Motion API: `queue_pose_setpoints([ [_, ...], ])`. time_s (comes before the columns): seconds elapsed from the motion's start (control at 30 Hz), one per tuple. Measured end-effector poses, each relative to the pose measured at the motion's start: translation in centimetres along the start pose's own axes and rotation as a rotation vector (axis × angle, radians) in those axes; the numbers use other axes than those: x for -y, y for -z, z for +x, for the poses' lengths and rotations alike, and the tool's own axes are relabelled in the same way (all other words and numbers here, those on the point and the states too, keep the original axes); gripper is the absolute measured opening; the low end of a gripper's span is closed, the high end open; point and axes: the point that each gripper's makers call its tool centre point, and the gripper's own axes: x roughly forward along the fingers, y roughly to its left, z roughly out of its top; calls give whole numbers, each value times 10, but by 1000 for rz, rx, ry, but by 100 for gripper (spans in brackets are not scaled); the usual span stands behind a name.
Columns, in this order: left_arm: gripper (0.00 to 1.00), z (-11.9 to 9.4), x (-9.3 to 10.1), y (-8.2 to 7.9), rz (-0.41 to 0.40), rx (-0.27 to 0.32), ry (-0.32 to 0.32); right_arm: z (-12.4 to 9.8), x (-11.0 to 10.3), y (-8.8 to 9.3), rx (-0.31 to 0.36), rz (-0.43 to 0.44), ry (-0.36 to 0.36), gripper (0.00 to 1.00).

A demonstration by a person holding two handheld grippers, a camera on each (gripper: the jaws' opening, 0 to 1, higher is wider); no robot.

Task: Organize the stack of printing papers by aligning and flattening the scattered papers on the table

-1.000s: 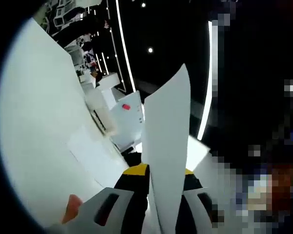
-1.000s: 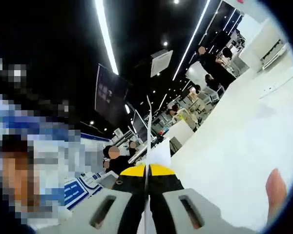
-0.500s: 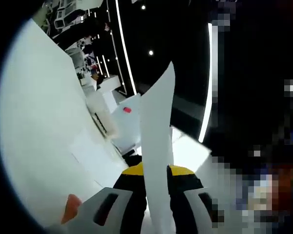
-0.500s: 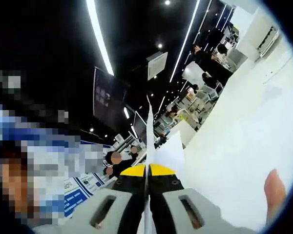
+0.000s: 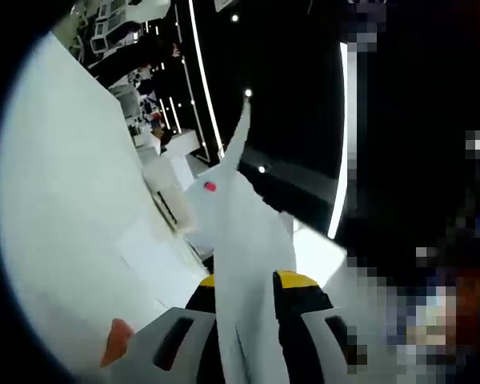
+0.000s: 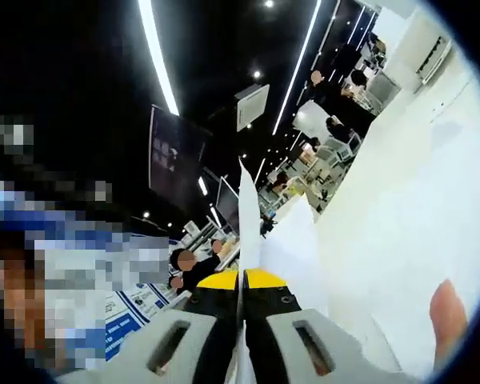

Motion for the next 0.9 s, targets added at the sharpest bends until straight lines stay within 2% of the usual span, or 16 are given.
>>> queue_pose_setpoints([
  [0.3,19,0,-1,-1,0,0,-1,11,-8,10,-33,-28,-9,0],
  [0.57,19,0,-1,-2,-2,0,-1,15,-12,16,-63,-14,-27,0],
  [0.73,19,1,0,0,-2,0,2,18,-19,14,-53,4,-54,0],
  [0.9,19,0,3,-1,-4,0,19,22,-14,17,-56,19,-56,0],
])
